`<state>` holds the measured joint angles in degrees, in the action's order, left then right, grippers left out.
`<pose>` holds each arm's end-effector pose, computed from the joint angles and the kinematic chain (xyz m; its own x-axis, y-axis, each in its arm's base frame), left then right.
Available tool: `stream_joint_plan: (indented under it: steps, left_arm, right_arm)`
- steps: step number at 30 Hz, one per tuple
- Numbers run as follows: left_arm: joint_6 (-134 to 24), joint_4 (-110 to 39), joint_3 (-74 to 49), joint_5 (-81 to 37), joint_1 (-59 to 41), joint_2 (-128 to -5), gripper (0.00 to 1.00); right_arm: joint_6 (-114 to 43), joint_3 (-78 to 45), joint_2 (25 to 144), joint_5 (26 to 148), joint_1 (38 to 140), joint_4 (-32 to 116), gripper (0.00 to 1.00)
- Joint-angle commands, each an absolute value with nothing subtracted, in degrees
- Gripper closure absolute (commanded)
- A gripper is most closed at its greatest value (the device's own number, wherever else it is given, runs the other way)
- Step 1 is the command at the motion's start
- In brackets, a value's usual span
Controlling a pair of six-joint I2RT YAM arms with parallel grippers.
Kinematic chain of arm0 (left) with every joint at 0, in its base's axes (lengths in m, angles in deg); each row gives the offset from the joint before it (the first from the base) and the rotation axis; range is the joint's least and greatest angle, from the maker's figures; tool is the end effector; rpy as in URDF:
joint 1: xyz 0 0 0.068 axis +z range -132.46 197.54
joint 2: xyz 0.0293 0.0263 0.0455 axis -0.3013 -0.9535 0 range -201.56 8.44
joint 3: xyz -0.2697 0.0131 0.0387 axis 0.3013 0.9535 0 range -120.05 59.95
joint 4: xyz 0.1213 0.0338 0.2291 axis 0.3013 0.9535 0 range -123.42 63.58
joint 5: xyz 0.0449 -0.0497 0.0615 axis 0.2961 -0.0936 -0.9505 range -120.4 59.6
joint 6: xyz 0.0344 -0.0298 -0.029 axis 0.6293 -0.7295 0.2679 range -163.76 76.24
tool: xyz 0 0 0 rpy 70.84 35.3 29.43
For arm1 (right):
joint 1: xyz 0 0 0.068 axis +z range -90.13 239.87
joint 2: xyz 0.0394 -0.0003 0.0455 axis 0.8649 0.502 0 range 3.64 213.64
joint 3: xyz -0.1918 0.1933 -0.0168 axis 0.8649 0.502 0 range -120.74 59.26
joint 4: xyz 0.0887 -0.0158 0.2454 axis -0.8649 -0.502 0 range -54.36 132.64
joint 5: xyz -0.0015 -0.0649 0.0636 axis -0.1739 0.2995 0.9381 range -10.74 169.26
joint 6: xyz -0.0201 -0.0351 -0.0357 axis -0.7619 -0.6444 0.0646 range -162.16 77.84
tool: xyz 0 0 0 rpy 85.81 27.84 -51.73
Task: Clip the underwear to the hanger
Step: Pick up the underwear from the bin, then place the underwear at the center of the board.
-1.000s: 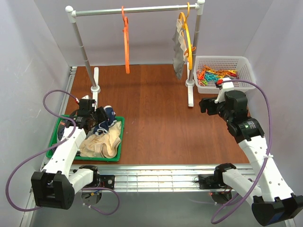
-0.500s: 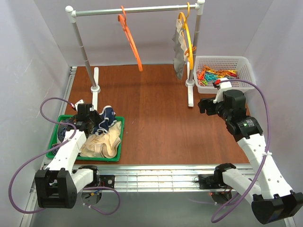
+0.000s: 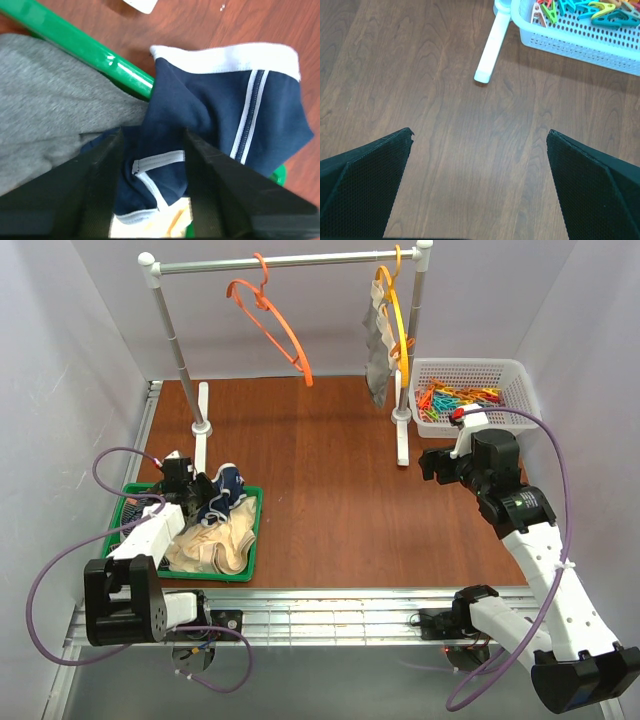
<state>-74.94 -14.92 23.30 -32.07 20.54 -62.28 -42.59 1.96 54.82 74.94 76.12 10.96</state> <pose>0.2356 0.0134 0.1881 -0.6421 -0.5519 -0.5320 -0.4705 0.8317 -0.2949 0.1836 0.0507 0.3577 -0.4126 -0.1280 -0.9019 -0.2170 0.9754 -0.0392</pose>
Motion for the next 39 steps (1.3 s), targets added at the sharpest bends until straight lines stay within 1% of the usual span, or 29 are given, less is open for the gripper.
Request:
stream_joint_plan:
  steps: [1, 2, 3, 5, 6, 11, 18, 22, 23, 28, 33, 34, 36, 37, 39]
  left_arm:
    - [-73.7, -18.0, 24.3, -30.5, 21.0, -62.8, 0.60]
    - [-73.8, -18.3, 24.4, -30.5, 21.0, -63.0, 0.67]
    - [-73.6, -18.5, 24.4, -30.5, 21.0, -63.0, 0.79]
    - [-73.5, -18.4, 24.3, -28.7, 20.9, -62.5, 0.91]
    - [-73.5, -18.4, 24.4, -28.3, 20.9, -62.1, 1.00]
    - [-73.5, -16.6, 24.3, -27.1, 21.0, -59.5, 1.00]
    - [-72.1, -6.8, 18.4, -24.5, 21.0, -49.0, 1.00]
    - [-70.7, -2.1, 12.2, -19.2, 20.9, -47.0, 1.00]
    - [-70.7, -1.2, 11.3, -15.9, 20.6, -47.2, 1.00]
    - [-73.1, -1.9, 5.6, -9.0, 18.6, -47.1, 1.00]
    - [-74.1, -5.2, -1.1, -6.0, 9.9, -49.7, 1.00]
    - [-74.2, -5.7, -2.4, -7.0, 5.2, -50.6, 1.00]
    - [-74.2, -5.9, -6.7, -9.8, -0.3, -54.6, 1.00]
    - [-74.1, -6.0, -8.4, -11.0, -5.5, -55.8, 1.00]
    - [-74.2, -6.3, -11.1, -13.3, -10.1, -59.9, 1.00]
  right_arm:
    - [-44.5, -1.2, 55.0, 74.8, 76.3, 11.5, 0.01]
    - [-44.7, -1.2, 55.1, 74.6, 76.4, 11.5, 0.01]
    - [-44.8, -1.3, 55.1, 74.3, 76.3, 11.4, 0.01]
    - [-45.2, -1.4, 55.1, 74.3, 76.3, 11.4, 0.01]
    - [-45.4, -1.5, 55.1, 74.3, 76.3, 11.4, 0.01]
    - [-45.8, -2.1, 56.5, 74.9, 76.3, 11.5, 0.01]
    - [-45.3, -0.9, 56.7, 76.5, 76.3, 11.6, 0.01]
    - [-44.9, 1.0, 56.6, 77.1, 76.4, 11.7, 0.01]
    - [-44.8, 1.2, 56.6, 77.6, 76.3, 12.2, 0.01]
    - [-43.7, 1.9, 58.6, 79.8, 76.3, 13.4, 0.01]
    - [-43.2, 2.2, 59.9, 81.9, 76.4, 14.4, 0.02]
    - [-43.0, 2.4, 60.0, 82.2, 76.5, 14.6, 0.02]
    - [-42.9, 2.8, 60.2, 82.5, 76.4, 14.9, 0.02]
    - [-42.8, 2.8, 60.2, 82.5, 76.4, 15.0, 0.02]
    - [-42.9, 2.7, 60.2, 82.3, 76.3, 15.1, 0.02]
